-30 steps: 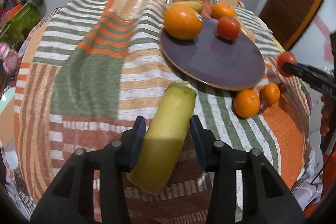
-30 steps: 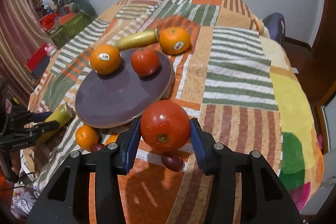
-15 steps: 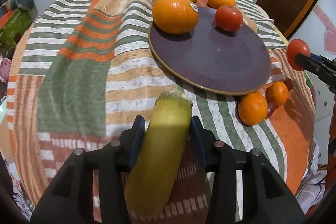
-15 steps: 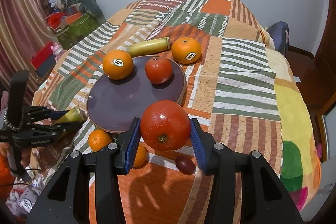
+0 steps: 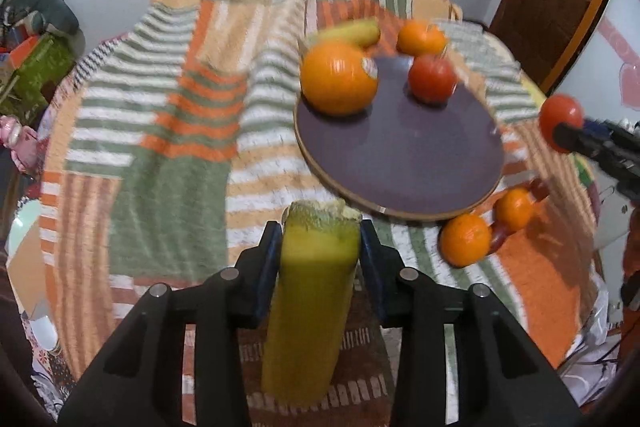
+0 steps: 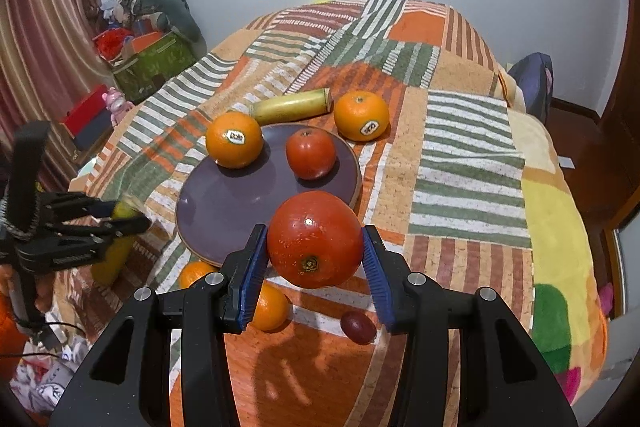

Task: Organize fruits
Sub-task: 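Lift the squash over the plate with left tool while right tool carries the tomato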

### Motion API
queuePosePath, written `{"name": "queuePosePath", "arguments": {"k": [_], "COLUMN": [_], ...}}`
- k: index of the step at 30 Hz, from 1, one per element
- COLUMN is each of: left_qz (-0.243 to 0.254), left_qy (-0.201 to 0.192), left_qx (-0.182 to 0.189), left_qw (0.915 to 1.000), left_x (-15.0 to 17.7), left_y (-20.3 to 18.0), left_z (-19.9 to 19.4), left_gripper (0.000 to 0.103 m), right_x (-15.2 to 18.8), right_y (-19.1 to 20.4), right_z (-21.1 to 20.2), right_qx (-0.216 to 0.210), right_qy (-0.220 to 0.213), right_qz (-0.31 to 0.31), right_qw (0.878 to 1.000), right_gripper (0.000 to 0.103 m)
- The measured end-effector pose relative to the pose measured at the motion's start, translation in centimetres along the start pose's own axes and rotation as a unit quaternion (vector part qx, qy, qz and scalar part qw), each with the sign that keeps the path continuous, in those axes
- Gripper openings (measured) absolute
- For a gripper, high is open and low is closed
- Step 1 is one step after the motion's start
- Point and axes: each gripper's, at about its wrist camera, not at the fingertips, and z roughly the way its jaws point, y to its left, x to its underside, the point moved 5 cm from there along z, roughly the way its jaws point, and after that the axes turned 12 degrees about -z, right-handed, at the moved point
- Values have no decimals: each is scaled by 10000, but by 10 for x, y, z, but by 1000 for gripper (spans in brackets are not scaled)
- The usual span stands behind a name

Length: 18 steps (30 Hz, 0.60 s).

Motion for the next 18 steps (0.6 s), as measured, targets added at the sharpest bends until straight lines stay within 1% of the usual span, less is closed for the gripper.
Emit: {"name": "queuePosePath", "arguments": {"k": [3, 6, 11, 14, 18], "left_qz": [-89, -165, -44, 4, 70], "left_qy": [-316, -524, -891, -942, -873], "left_qx": [59, 174, 178, 272, 456], "left_qw": [9994, 9983, 9959, 9952, 9951], "left_x": [-11, -20, -33, -39, -41], "left_y": [0, -3, -17, -26, -41], "left_z": [-27, -45, -63, -65, -59], "left_gripper": [37, 36, 36, 36, 36], "right_x": [-6, -10, -15, -18, -21], "right_y": [1, 3, 6, 6, 8], "right_z": [-4, -8, -11, -10, -7], "right_qx": [13, 21, 36, 47, 51], "right_qy": [-78, -152, -226, -238, -241], "right_qz": [-28, -71, -135, -150, -201], "right_qw": [10000, 9999, 9996, 9996, 9995], "right_gripper": [43, 43, 43, 43, 43]}}
